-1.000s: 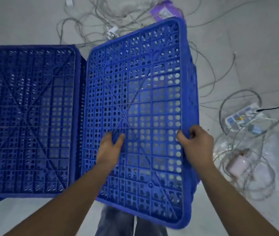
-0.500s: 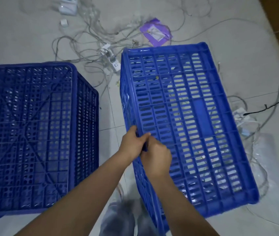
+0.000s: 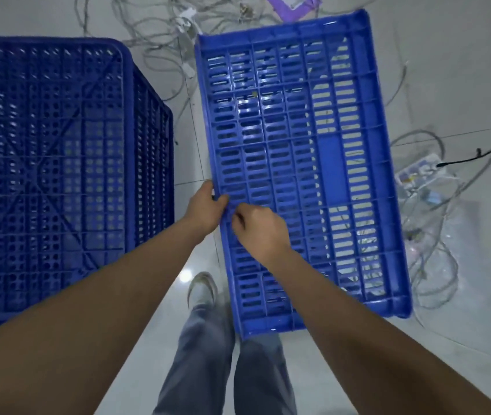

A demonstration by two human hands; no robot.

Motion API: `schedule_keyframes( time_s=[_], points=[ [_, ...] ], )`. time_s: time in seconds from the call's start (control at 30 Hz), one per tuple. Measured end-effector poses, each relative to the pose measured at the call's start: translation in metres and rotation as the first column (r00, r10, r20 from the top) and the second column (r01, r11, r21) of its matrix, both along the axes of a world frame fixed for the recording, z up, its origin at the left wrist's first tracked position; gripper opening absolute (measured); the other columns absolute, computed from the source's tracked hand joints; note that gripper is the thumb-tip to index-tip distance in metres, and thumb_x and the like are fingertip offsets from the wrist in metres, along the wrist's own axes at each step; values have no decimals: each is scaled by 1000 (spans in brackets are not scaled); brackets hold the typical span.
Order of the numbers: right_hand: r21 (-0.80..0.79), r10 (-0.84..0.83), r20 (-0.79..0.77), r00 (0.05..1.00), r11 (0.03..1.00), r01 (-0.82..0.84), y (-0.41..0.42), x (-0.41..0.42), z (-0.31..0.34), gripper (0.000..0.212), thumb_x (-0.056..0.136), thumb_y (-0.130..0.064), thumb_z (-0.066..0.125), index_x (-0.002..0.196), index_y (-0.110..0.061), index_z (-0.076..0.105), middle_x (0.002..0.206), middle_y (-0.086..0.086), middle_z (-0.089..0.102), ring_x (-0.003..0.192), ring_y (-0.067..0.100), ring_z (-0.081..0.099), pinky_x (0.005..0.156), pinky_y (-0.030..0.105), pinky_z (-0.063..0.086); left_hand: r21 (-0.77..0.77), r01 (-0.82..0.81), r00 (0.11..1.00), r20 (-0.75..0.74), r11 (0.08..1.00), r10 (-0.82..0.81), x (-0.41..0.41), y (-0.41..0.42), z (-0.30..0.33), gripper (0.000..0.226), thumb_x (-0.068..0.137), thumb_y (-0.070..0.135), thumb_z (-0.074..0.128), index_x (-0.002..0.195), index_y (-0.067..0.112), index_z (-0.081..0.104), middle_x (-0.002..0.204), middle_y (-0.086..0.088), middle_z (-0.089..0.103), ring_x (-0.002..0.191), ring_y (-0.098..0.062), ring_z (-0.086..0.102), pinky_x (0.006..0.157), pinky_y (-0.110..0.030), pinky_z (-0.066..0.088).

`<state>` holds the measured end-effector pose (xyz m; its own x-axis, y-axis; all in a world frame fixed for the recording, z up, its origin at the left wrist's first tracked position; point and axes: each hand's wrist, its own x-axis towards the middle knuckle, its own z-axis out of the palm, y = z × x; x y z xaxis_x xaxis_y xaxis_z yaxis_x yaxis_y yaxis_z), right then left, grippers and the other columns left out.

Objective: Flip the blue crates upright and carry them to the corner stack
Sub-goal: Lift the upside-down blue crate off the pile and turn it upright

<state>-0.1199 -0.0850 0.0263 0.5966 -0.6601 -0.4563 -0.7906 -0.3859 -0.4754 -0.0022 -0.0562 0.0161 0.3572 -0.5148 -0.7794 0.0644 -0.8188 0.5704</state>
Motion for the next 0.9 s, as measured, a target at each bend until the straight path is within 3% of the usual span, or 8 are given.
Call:
schedule_keyframes(
  time_s=[0.1,0.2,0.37,0.43,0.6,0.7,0.77,0.9],
  points=[
    [-93,-179,56,982,979,184,-28,-31,13,22,96,-18,47,105,-3,61,101,14,65,84,28,61,62,33,43,10,42,994,97,999,-43,-4,1,7,42,97,20,50,136,8,42,107,-10,58,94,-22,57,82,-31,50],
    [-153,-462,57,885,872,466,-70,-75,28,45,91,-17,57,132,-2,47,131,17,53,117,31,52,94,41,44,-27,-3,978,208,1000,9,-21,10,21,49,96,10,50,142,8,34,100,-1,52,88,-19,55,77,-32,50],
    [-9,-815,-132,564,570,822,-119,-133,27,71,90,-38,56,142,5,33,145,24,42,131,39,42,105,45,37,-128,67,958,285,990,-28,-49,31,22,56,98,8,44,150,18,27,143,-4,48,122,-22,54,100,-27,45],
    [131,-846,-197,496,479,868,-125,-142,22,71,93,-40,53,144,4,30,148,23,38,134,39,39,106,43,35,-61,90,941,331,994,-65,-46,30,13,53,100,7,41,150,19,30,149,-4,43,127,-21,51,96,-18,40],
    [251,-857,-137,497,456,854,-125,-154,21,73,91,-39,58,144,4,32,149,21,38,136,37,38,107,43,34,-59,145,921,372,988,-113,-28,29,6,51,95,-3,41,141,20,47,102,-5,63,77,-19,56,68,-30,49],
    [263,-827,-78,557,522,811,-115,-151,29,77,83,-45,64,127,16,47,133,32,51,122,45,50,102,50,42,-7,115,907,408,993,-102,-22,35,7,52,94,-6,39,138,20,49,82,-8,58,58,-17,46,50,-33,44],
    [249,-788,-33,615,590,768,-106,-146,31,86,68,-63,65,92,19,56,95,40,57,88,45,61,79,50,50,56,103,884,452,993,-117,-14,40,6,52,95,-5,37,137,24,47,71,-5,51,50,-16,38,43,-28,32],
    [182,-735,101,670,676,714,-85,-127,35,48,87,-38,64,61,-7,38,57,11,31,53,20,30,55,29,26,184,169,864,444,968,-235,9,49,3,54,93,-9,36,138,22,42,63,-6,43,48,-19,33,43,-28,26]
  ],
)
